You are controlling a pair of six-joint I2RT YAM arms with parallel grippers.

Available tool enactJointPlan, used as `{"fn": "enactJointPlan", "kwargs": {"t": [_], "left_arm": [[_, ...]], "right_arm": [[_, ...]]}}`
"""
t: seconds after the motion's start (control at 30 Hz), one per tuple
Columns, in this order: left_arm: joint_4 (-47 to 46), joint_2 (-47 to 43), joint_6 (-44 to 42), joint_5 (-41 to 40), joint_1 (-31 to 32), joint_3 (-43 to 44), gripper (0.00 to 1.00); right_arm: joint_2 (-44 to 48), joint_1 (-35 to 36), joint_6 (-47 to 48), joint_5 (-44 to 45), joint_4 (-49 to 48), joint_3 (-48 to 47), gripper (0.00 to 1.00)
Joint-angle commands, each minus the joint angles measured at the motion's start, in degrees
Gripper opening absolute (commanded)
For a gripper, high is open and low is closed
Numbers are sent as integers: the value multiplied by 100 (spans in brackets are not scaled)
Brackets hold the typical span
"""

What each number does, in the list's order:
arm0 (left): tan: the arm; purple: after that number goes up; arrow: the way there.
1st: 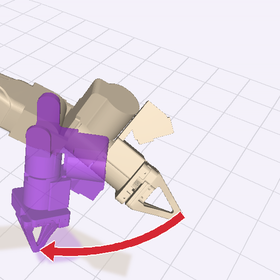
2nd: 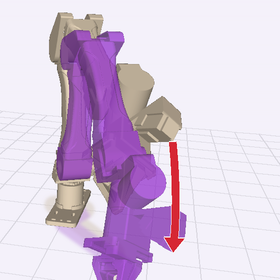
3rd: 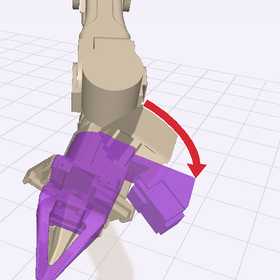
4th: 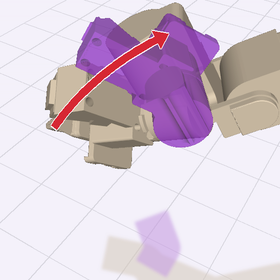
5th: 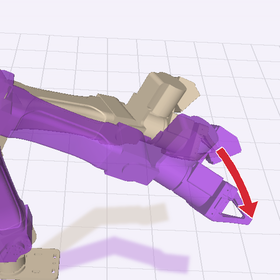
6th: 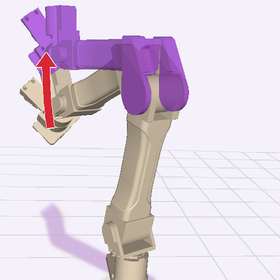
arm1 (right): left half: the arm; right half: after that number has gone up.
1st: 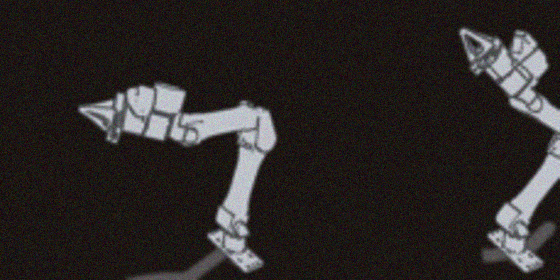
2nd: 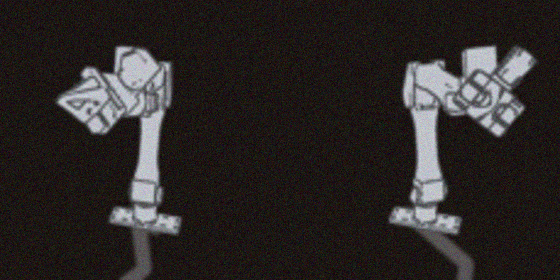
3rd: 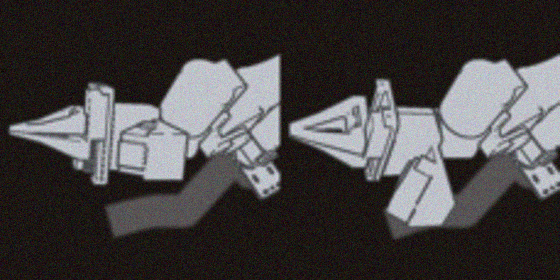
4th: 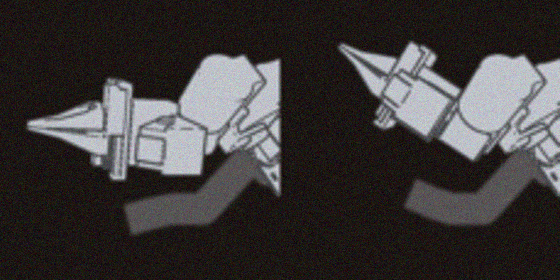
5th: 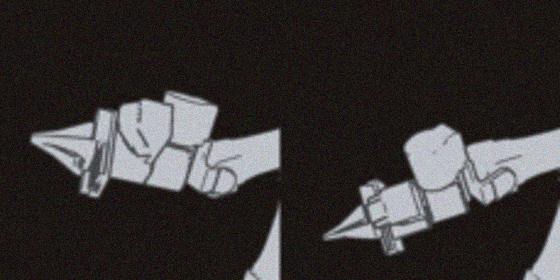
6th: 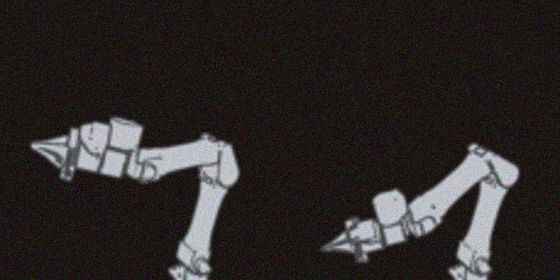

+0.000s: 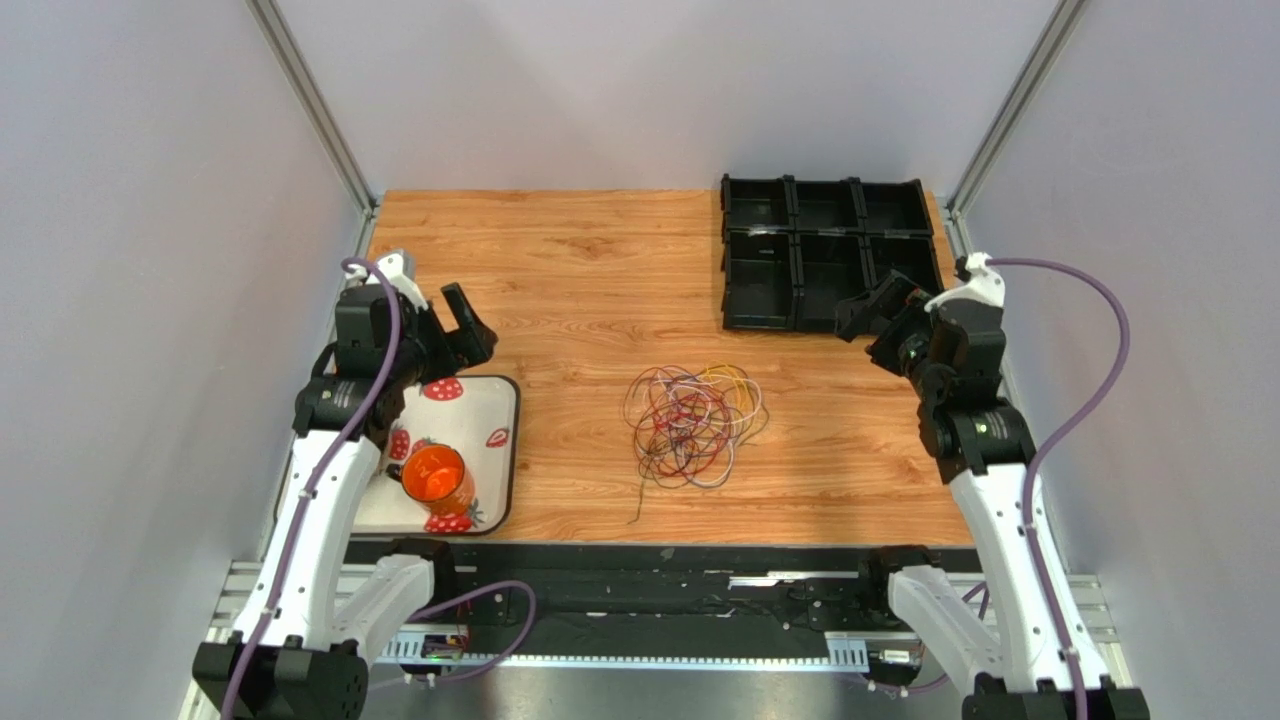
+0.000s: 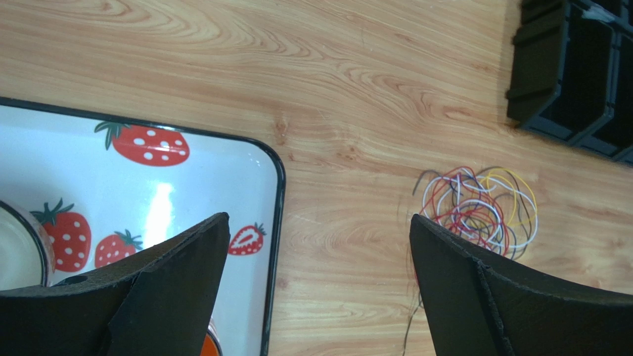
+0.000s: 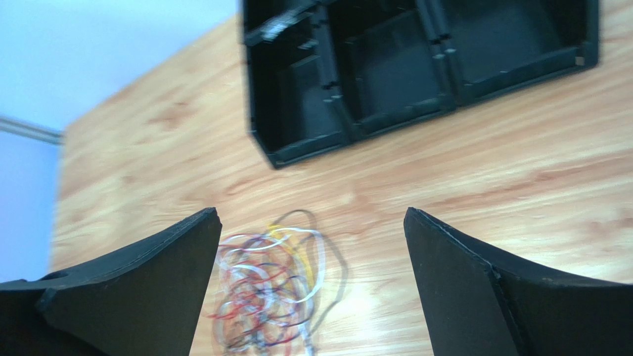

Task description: Untangle the cables

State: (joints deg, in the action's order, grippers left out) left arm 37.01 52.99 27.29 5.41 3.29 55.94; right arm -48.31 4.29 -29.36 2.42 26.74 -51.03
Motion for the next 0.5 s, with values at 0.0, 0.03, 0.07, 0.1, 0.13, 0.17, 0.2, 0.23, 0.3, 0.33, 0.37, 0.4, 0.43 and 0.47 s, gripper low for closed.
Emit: {"fn": "enactJointPlan", "kwargs": {"t": [0.0,0.03,0.07,0.1,0.13,0.17,0.2,0.23,0.3,0.33,0.37,0.4,0.43,0.47], "left_arm": [[227,-517,-259,338,49,145,99],[227,-544,-259,390,49,58,99],[175,-553,-320,478,49,-21,99],[9,-536,-373,574,49,-196,99],[-88,-527,-356,714,49,-276,99],[-20,-422,-347,768,40,-233,99],[7,-386,-382,830,40,-102,99],[-27,-377,-356,908,40,-110,99],[-98,-439,-312,831,40,-197,99],[-107,-465,-225,708,31,-241,99],[-159,-474,-163,716,40,-294,99],[-203,-483,-93,803,40,-347,99],[-317,-457,91,1091,40,-391,99],[-666,-422,249,1250,23,-478,99]], "right_arm": [[577,1,-500,-820,-115,57,100],[795,-8,-561,-813,-169,388,100],[919,1,-1223,-613,-230,626,100],[1094,1,-1891,-428,-213,872,100],[1392,-16,-2332,-852,-361,1232,100],[1543,-43,-2407,-1405,-1328,1888,100],[1675,-25,-2607,-1993,-2034,2356,100],[1789,-16,-2879,-2582,-2720,2726,100],[1905,-25,-3024,-2379,-2276,2775,99],[1835,-8,-2683,-2134,-1870,2573,96],[1626,1,-2367,-2053,-1204,2058,94],[1476,1,-1815,-1956,-850,1827,93],[1335,10,-1618,-1686,-524,1554,92],[1203,1,-1442,-1613,-25,1352,91]]}}
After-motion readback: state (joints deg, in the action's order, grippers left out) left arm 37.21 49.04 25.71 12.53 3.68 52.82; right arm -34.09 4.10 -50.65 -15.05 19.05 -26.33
